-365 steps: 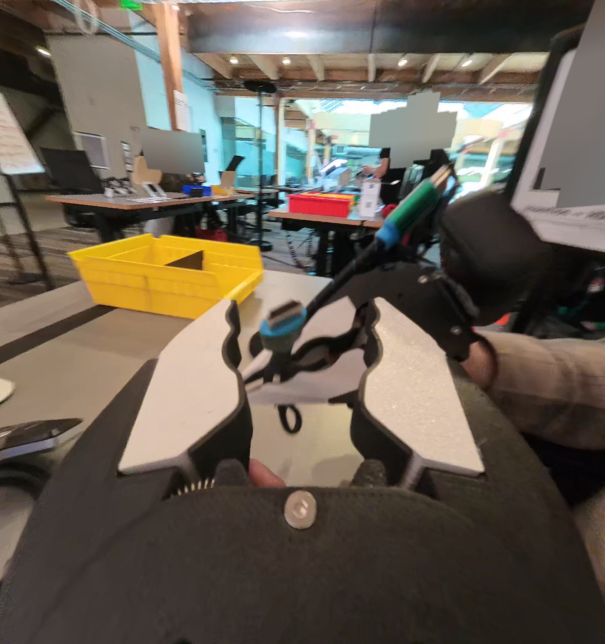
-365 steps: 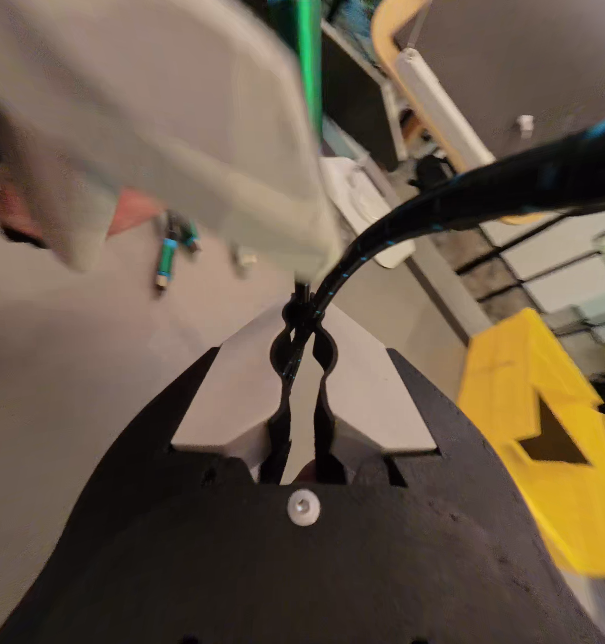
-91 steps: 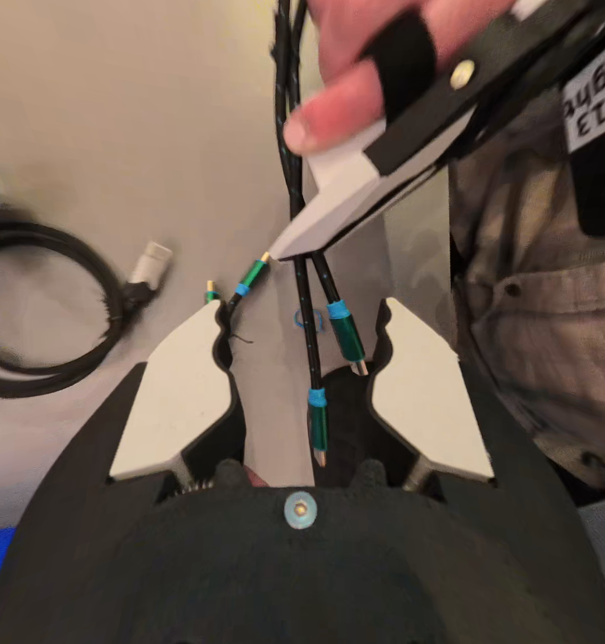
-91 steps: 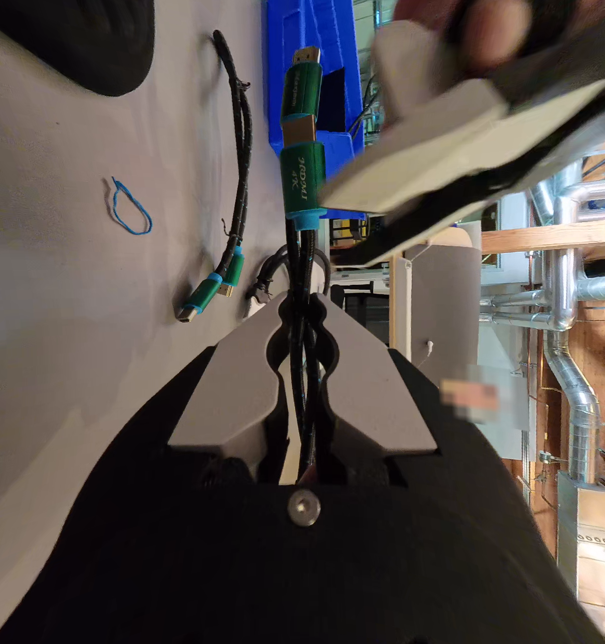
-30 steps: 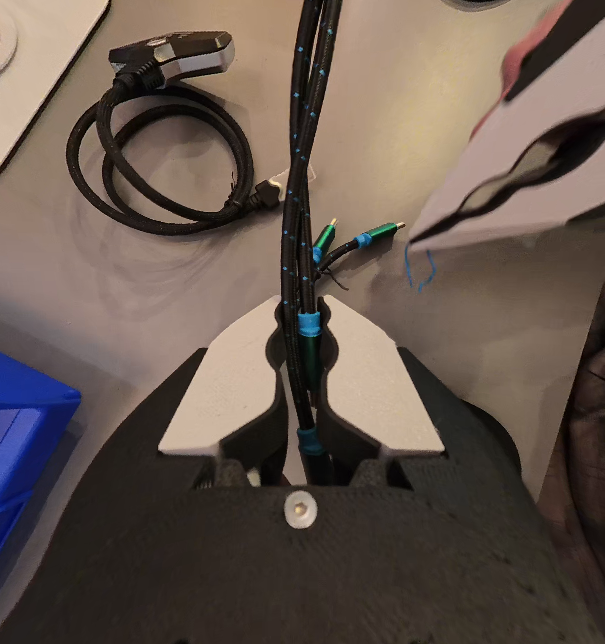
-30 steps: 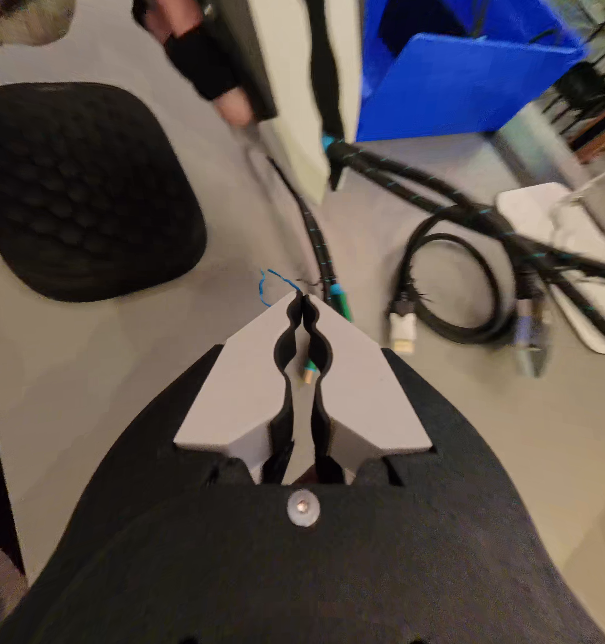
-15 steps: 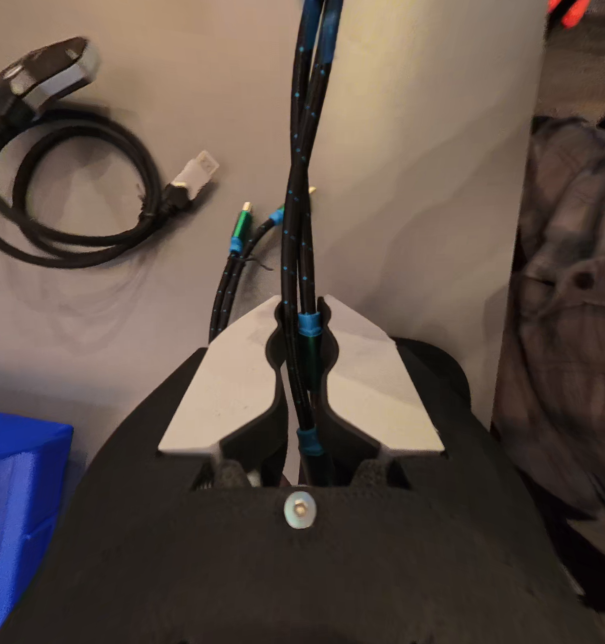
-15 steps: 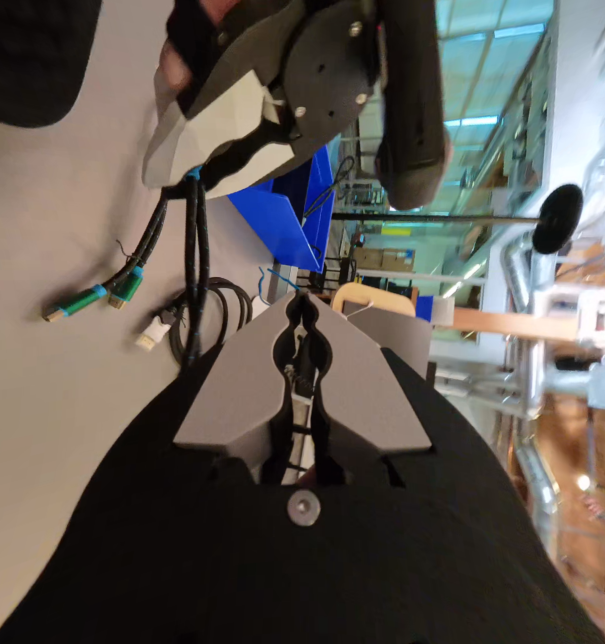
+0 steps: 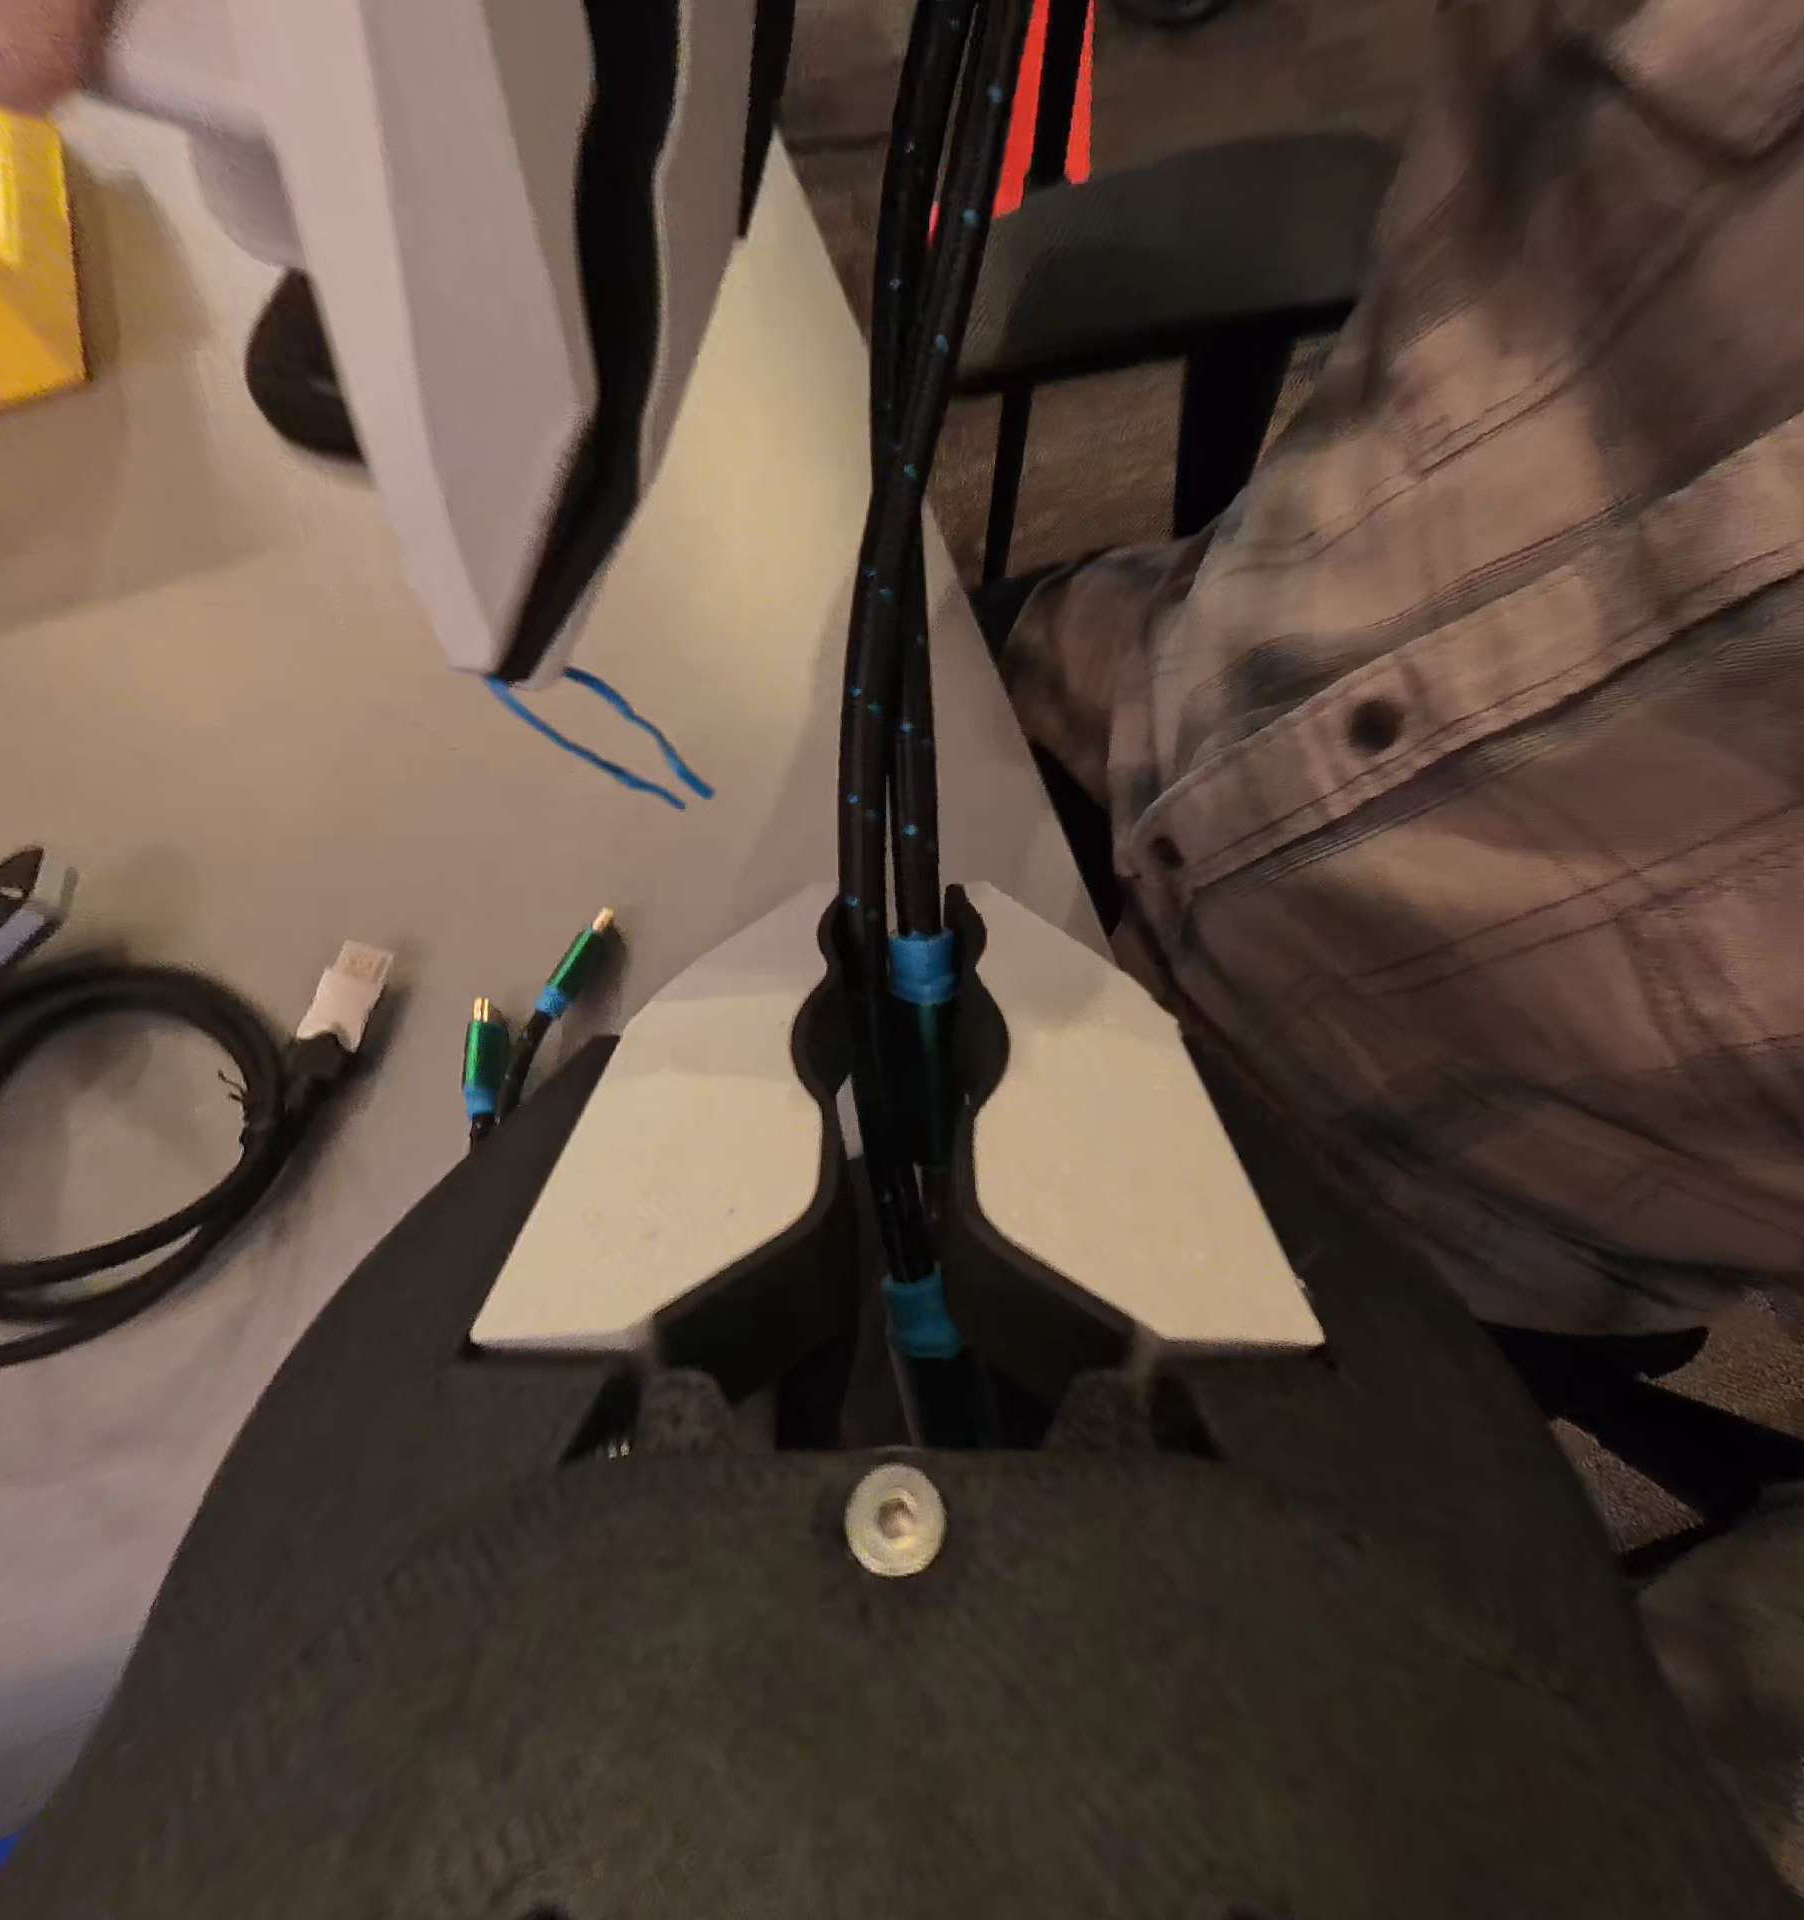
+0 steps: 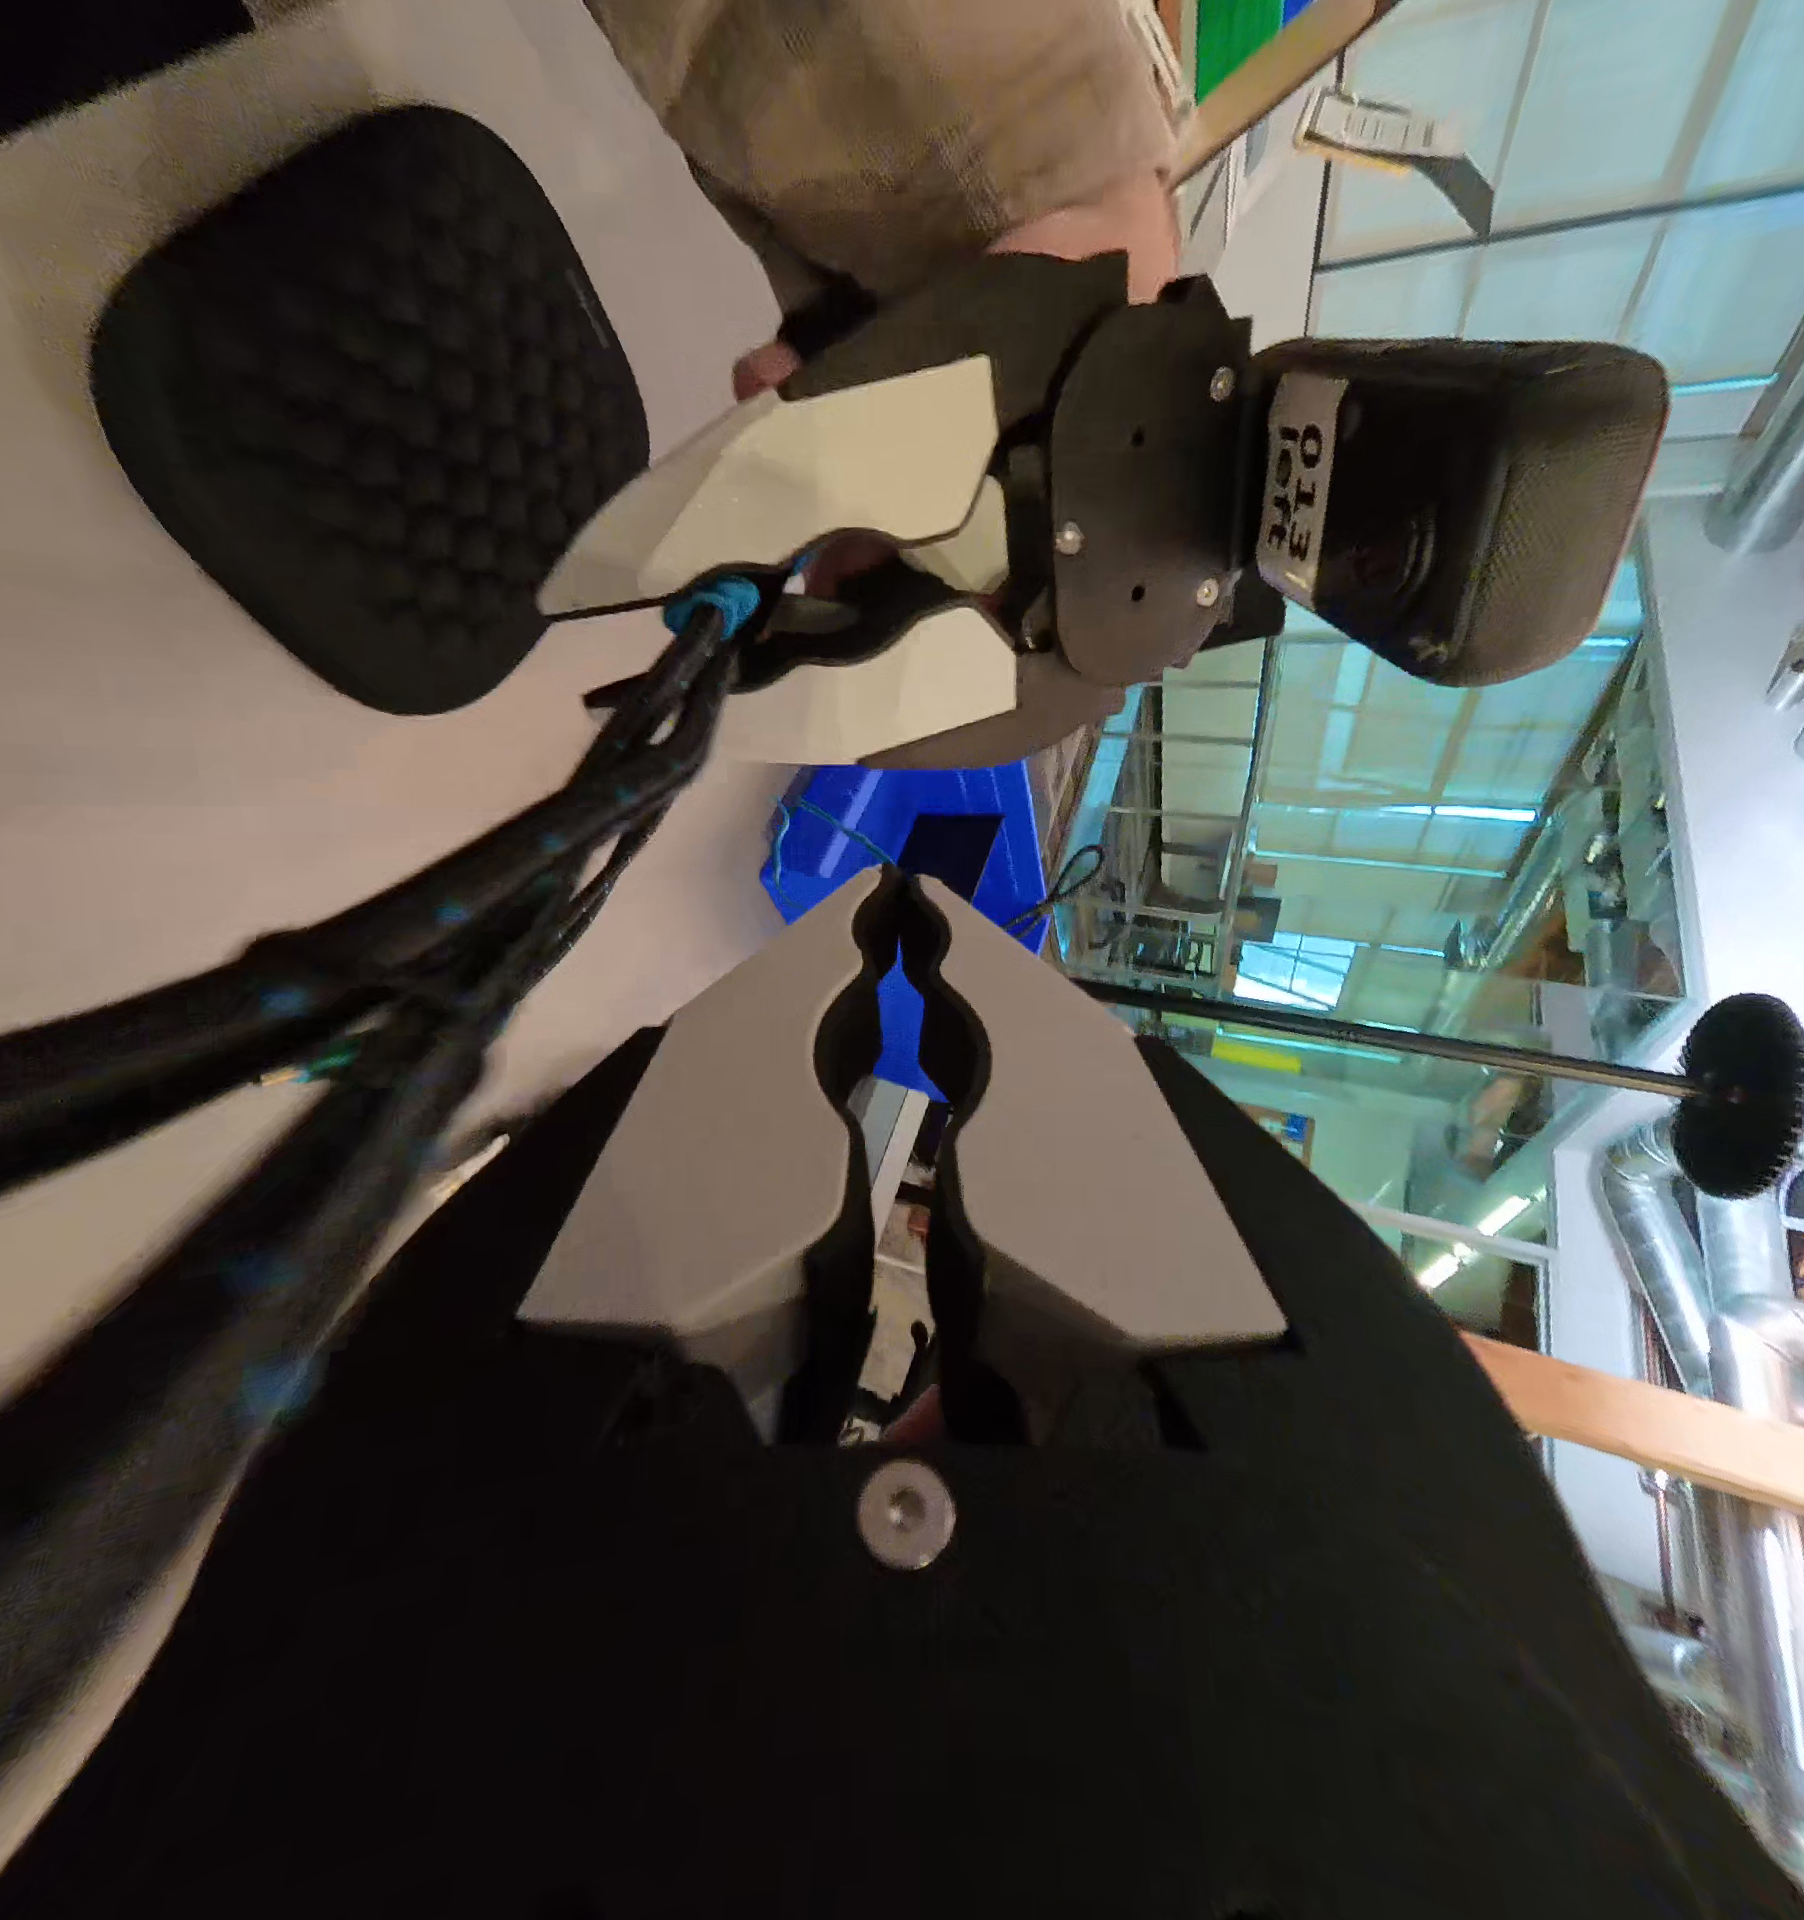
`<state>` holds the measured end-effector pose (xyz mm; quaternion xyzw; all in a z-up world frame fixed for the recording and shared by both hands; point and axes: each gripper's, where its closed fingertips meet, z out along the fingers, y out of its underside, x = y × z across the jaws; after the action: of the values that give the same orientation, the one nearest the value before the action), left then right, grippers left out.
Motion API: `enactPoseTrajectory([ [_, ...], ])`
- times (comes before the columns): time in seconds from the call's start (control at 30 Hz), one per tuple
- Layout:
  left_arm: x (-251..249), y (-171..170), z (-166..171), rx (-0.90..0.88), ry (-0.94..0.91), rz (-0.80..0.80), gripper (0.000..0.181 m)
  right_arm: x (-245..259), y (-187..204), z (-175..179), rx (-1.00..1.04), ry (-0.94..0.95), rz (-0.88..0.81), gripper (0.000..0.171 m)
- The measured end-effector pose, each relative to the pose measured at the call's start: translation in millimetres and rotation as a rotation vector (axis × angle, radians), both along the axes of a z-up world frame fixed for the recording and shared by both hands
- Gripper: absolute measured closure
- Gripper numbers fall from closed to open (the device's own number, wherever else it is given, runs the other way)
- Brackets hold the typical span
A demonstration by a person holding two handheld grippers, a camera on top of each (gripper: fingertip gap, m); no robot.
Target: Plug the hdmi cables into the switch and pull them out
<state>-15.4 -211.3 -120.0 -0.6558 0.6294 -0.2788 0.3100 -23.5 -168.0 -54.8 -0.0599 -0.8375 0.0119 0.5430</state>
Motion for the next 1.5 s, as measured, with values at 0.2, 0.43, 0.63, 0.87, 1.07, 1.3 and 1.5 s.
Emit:
enactPoseTrajectory([
  [0.2,2,-10,16,0.005,-0.069,-0.048,0.166,10,-17,5,-0.107,0.011,0.058,0.171],
  [0.43,12,-18,18,-0.005,-0.084,-0.102,0.166,15,-32,13,-0.187,0.050,0.111,0.171],
  [0.63,15,-21,23,0.000,-0.109,-0.128,0.166,20,-32,18,-0.151,0.031,0.133,0.171],
  [0.87,19,-21,26,0.008,-0.122,-0.137,0.166,19,-41,17,-0.219,0.040,0.163,0.171],
  [1.07,21,-21,25,0.005,-0.125,-0.142,0.166,19,-41,25,-0.312,0.095,0.165,0.171],
  [1.3,16,-20,23,0.007,-0.101,-0.122,0.166,22,-31,14,-0.303,0.054,0.125,0.171],
  [1.5,-13,-3,9,-0.010,-0.025,0.005,0.166,45,16,-46,-0.587,-0.203,-0.176,0.171],
])
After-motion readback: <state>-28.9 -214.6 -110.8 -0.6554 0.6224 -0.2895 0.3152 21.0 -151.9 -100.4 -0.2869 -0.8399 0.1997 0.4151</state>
